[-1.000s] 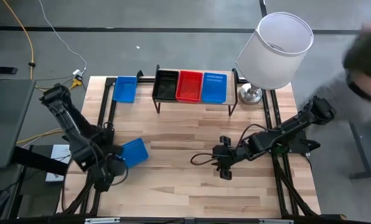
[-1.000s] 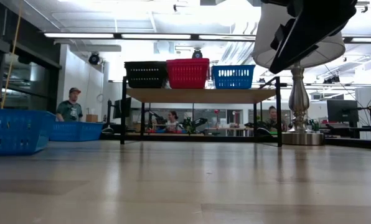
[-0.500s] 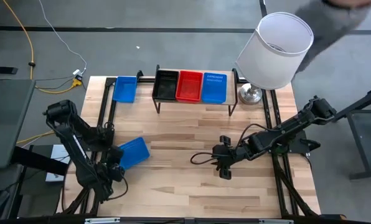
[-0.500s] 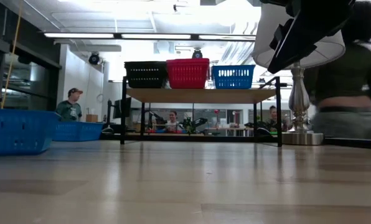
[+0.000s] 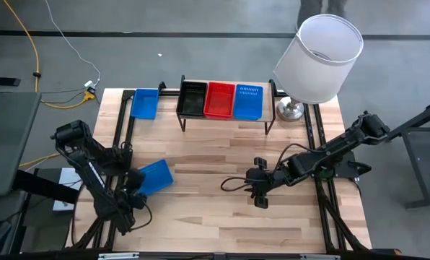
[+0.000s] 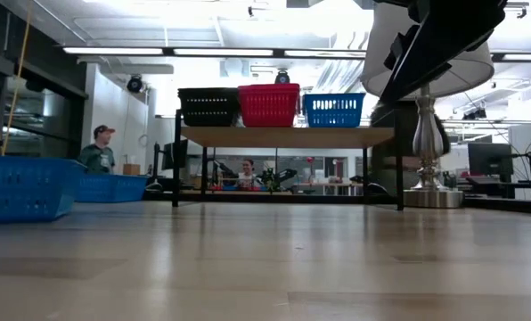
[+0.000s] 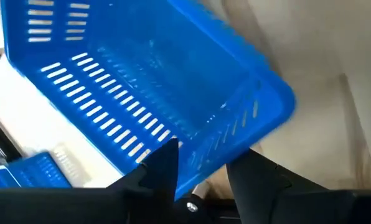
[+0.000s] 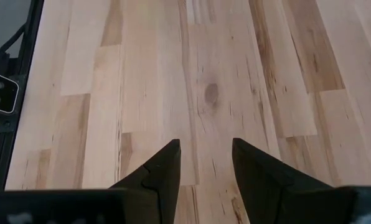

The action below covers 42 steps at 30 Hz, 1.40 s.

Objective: Stack baskets on shelf by color
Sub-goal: Stack the bottom blue bin on top of the blue bin on the shelf

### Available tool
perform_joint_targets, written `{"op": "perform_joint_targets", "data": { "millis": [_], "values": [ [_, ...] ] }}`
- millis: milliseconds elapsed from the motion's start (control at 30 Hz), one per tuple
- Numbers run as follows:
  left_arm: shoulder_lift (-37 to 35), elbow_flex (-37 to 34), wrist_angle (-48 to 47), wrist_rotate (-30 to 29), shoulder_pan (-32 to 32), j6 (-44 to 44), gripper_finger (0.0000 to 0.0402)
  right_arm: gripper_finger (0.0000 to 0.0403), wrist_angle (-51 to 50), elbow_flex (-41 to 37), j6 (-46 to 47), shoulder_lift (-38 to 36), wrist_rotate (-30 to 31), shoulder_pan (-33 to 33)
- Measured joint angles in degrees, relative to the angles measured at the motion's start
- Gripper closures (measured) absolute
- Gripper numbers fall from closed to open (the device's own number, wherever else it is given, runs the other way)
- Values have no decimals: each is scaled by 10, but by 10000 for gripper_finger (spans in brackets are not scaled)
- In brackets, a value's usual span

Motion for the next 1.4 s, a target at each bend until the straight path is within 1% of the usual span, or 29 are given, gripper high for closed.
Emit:
{"op": "perform_joint_targets", "data": {
  "millis": [100, 233, 267, 367, 467, 567, 633, 767, 900, 1000, 1067, 1133, 1233, 1400],
  "values": [
    [0, 0, 1, 2, 8, -15, 306, 269, 0, 0, 0, 0, 0, 0],
    [0, 11, 1, -9, 13, -21, 381, 269, 0, 0, 0, 0, 0, 0],
    [0, 17, 0, -21, 13, -22, 389, 269, 0, 0, 0, 0, 0, 0],
    [0, 46, 1, -70, 13, -4, 386, 269, 1, 0, 0, 0, 0, 0],
    [0, 79, 2, -118, 13, 34, 394, 269, 16, 0, 0, 0, 5, 0],
    [0, 106, 4, -169, 19, 70, 395, 269, 65, 0, 12, 0, 31, 0],
    [0, 115, 19, -189, 31, 92, 396, 269, 109, 0, 15, 0, 52, 0],
    [0, 112, 87, -197, 69, 150, 398, 269, 191, 0, 15, 0, 83, -2],
    [24, 111, 169, -211, 114, 249, 399, 269, 243, 0, 47, 9, 89, -18],
    [53, 111, 234, -236, 146, 331, 400, 269, 248, 0, 83, 27, 104, -36],
    [75, 111, 266, -241, 165, 375, 400, 269, 246, 0, 107, 43, 118, -47],
    [97, 111, 298, -245, 182, 411, 400, 269, 244, 0, 121, 60, 119, -59],
    [130, 111, 328, -249, 203, 448, 400, 269, 245, 0, 139, 86, 116, -73],
    [168, 111, 371, -276, 223, 489, 401, 269, 244, 0, 177, 124, 116, -92]
  ]
}}
